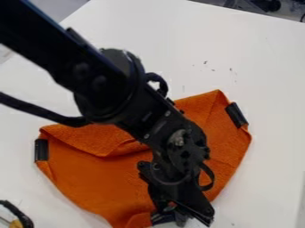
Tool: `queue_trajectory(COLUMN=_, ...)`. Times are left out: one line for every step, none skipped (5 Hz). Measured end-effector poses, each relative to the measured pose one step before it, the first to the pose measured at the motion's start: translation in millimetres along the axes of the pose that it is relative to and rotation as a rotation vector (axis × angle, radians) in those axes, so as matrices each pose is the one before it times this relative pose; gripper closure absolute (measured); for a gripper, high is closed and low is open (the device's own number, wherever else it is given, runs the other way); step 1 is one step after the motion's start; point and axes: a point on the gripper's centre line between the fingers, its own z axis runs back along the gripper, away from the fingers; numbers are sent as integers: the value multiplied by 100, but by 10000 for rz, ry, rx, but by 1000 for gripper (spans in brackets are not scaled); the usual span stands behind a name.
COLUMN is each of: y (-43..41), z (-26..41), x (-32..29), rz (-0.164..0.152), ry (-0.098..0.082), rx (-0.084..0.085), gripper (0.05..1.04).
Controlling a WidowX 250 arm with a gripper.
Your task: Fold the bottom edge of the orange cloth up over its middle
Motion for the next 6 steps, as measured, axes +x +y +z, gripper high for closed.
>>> queue_trajectory(y=72, z=32, x=244, rz=-109, ry=-92, rx=-12, gripper=828)
queue_trajectory(y=374, z=375, x=369, rz=-54, ry=322, rx=107, gripper=945)
queue_trajectory(y=425, z=3284, x=1826, rz=145, ry=605, rx=-256, gripper=996)
queue_trajectory(y=1249, z=2610, x=1581, rz=353, ry=186, rx=-395, gripper=1000)
queue_trajectory(y=2990, z=-790, x=1453, rz=-125, ry=-276, rx=-617, gripper=1000)
queue_trajectory(y=2090, z=-1241, x=1158, rz=-377, ry=-130, rx=-607, gripper=1000)
